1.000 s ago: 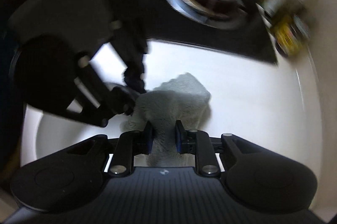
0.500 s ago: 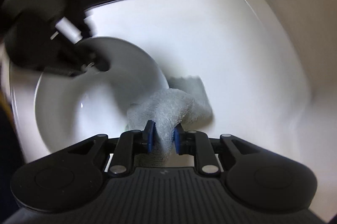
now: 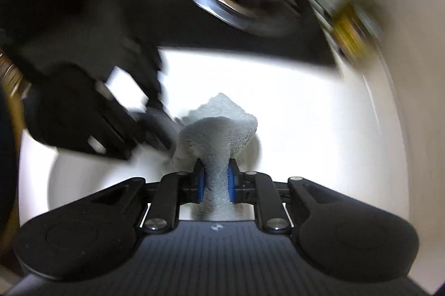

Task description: Clean bowl

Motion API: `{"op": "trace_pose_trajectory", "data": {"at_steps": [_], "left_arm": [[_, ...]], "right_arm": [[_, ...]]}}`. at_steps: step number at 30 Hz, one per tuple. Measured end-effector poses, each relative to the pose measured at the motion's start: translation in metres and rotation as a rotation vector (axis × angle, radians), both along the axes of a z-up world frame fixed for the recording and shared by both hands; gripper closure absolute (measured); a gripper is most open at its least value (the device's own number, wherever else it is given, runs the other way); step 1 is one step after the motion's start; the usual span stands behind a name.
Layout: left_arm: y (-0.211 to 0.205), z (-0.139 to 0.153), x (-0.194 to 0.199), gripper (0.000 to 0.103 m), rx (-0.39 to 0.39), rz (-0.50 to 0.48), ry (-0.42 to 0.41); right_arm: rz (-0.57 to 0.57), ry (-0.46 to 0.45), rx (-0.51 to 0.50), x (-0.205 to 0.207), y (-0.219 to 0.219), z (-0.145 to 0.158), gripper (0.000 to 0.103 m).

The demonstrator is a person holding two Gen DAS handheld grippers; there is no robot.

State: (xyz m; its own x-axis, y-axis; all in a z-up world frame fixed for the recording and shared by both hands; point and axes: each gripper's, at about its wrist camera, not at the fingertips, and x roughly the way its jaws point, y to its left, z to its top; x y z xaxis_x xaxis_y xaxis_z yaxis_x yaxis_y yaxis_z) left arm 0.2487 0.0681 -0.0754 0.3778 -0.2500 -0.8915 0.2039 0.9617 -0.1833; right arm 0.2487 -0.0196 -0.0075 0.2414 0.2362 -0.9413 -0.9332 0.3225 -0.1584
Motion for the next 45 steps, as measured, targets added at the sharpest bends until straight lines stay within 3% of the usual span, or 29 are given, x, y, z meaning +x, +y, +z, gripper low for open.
{"op": "trace_pose_trajectory", "data": {"at_steps": [4, 8, 12, 15, 16, 19, 21, 24, 27, 29, 32, 34, 36, 41, 45], "left_arm": [[-0.005, 0.002, 0.019, 0.079, -0.083, -0.001, 0.089], [-0.014, 0.009, 0.002, 0.089, -0.027, -0.037, 0.171], [-0.017, 0.005, -0.011, 0.089, 0.015, -0.087, 0.154], [-0.017, 0.004, -0.011, 0.089, 0.013, -0.105, 0.142], [-0.016, 0.004, -0.012, 0.089, 0.004, -0.112, 0.136], [-0.008, 0.002, -0.013, 0.090, -0.037, -0.112, 0.129], [-0.005, 0.002, -0.014, 0.093, -0.044, -0.096, 0.123], [-0.002, 0.004, -0.017, 0.091, -0.036, -0.051, 0.090], [-0.001, 0.009, -0.025, 0.091, 0.039, -0.006, 0.074], [0.002, 0.016, -0.035, 0.084, 0.038, 0.026, 0.017], [0.000, 0.017, -0.033, 0.085, 0.005, 0.071, 0.032], [-0.008, 0.016, -0.030, 0.089, 0.042, 0.062, 0.000], [-0.015, 0.015, -0.026, 0.085, 0.072, 0.038, -0.022], [-0.021, 0.010, -0.022, 0.091, 0.048, -0.060, -0.002], [-0.020, 0.002, -0.014, 0.093, 0.047, -0.102, -0.011]], "right_arm": [[-0.273, 0.052, 0.034, -0.013, -0.040, 0.003, 0.091], [-0.361, 0.040, 0.003, -0.026, -0.040, 0.000, 0.090], [-0.220, 0.019, -0.036, -0.036, -0.026, 0.004, 0.087], [-0.001, -0.059, -0.084, -0.039, 0.002, 0.001, 0.087], [0.118, -0.082, -0.076, -0.040, 0.013, -0.001, 0.086], [0.381, -0.064, -0.003, -0.043, 0.025, -0.001, 0.085], [0.414, -0.030, 0.004, -0.040, 0.027, -0.002, 0.084], [0.272, 0.033, 0.048, -0.030, 0.025, 0.001, 0.084], [0.036, 0.014, 0.058, -0.021, 0.005, 0.002, 0.089], [-0.110, -0.022, 0.038, -0.015, -0.010, 0.001, 0.091], [-0.331, 0.021, 0.098, -0.002, -0.041, 0.002, 0.092], [-0.413, 0.029, 0.092, -0.005, -0.047, 0.002, 0.092], [-0.488, 0.036, 0.085, -0.009, -0.054, 0.003, 0.090], [-0.269, 0.040, 0.000, -0.037, -0.064, 0.005, 0.082], [-0.087, -0.007, -0.061, -0.032, -0.059, 0.012, 0.082]]}}
